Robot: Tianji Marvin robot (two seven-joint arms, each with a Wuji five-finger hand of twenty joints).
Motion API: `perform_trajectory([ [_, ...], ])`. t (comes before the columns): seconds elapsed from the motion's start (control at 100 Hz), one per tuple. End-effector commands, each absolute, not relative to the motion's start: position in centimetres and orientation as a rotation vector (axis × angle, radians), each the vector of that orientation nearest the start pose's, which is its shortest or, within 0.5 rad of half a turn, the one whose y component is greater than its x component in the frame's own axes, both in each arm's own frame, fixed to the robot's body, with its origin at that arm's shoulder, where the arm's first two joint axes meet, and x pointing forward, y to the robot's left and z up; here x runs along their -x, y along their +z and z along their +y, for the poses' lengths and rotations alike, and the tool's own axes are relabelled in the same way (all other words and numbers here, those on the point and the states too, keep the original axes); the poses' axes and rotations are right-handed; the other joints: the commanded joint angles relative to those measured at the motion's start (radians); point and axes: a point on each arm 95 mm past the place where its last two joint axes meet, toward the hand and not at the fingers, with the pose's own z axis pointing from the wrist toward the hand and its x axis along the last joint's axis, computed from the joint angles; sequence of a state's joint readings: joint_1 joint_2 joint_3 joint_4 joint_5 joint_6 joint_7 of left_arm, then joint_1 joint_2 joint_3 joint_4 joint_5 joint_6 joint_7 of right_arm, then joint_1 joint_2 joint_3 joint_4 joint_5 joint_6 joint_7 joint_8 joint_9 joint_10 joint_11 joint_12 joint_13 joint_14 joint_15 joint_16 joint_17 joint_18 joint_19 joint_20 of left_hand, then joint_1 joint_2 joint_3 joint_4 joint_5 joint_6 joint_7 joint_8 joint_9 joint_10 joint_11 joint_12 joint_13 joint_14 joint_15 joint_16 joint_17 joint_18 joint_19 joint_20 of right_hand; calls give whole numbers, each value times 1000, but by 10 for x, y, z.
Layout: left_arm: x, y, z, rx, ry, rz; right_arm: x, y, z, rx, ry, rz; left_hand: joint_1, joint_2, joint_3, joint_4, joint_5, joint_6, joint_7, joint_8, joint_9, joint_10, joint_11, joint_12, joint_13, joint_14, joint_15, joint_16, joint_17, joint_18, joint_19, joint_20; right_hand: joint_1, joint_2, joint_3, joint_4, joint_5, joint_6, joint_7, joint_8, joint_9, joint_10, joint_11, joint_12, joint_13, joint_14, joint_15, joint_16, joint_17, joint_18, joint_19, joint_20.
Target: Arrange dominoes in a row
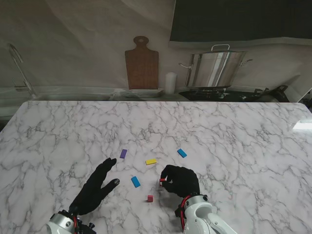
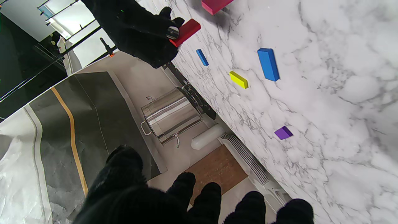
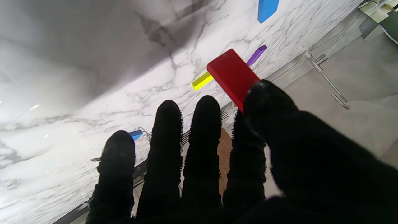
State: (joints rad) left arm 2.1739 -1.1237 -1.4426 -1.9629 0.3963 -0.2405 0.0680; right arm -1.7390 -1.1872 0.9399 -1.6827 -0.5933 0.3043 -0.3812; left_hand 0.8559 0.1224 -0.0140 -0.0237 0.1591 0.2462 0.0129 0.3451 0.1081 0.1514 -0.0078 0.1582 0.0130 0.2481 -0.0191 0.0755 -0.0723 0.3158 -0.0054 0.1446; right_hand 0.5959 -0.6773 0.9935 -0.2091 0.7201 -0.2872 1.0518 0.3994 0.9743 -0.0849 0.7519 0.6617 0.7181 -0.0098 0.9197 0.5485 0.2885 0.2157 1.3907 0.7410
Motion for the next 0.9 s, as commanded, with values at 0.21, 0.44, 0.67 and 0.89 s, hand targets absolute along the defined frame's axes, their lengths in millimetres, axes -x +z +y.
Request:
perform_trajectory([
  [0.21, -239, -335, 5, 1872, -2015, 1099, -301, -389, 118, -1768, 1647, 1104, 31, 8, -6, 27, -27, 3, -14, 15, -15, -10, -6, -9, -12, -23, -3, 0, 1, -31, -1, 15, 2, -5, 6, -10, 101, -83, 55, -6, -40, -7, 63, 22, -29, -3, 32, 14, -18, -32, 38, 21],
  [0.44, -239, -335, 6, 1874, -2015, 1097, -302, -397, 127, -1763, 1652, 1123, 31, 9, -6, 27, -27, 3, -14, 14, -14, -10, -7, -9, -12, -24, -3, 0, 1, -31, -1, 15, 0, -8, 2, -13, 106, -99, 48, -12, -46, -10, 74, 23, -32, -4, 38, 15, -19, -33, 39, 23],
  [0.67, -239, -335, 6, 1876, -2015, 1097, -304, -403, 128, -1749, 1640, 1137, 32, 9, -6, 28, -27, 2, -14, 14, -14, -10, -6, -9, -12, -24, -3, 0, 1, -31, -1, 15, -4, -3, -5, -15, 102, -126, 42, -8, -54, -12, 83, 26, -36, -6, 39, 14, -20, -32, 40, 23],
  [0.89, -239, -335, 6, 1876, -2015, 1096, -305, -407, 130, -1753, 1636, 1148, 30, 8, -7, 27, -27, 2, -14, 13, -14, -10, -7, -10, -12, -24, -3, 0, 1, -31, -1, 15, -9, -4, -20, -22, 110, -162, 26, -8, -63, -13, 88, 27, -41, -7, 38, 13, -23, -33, 39, 23],
])
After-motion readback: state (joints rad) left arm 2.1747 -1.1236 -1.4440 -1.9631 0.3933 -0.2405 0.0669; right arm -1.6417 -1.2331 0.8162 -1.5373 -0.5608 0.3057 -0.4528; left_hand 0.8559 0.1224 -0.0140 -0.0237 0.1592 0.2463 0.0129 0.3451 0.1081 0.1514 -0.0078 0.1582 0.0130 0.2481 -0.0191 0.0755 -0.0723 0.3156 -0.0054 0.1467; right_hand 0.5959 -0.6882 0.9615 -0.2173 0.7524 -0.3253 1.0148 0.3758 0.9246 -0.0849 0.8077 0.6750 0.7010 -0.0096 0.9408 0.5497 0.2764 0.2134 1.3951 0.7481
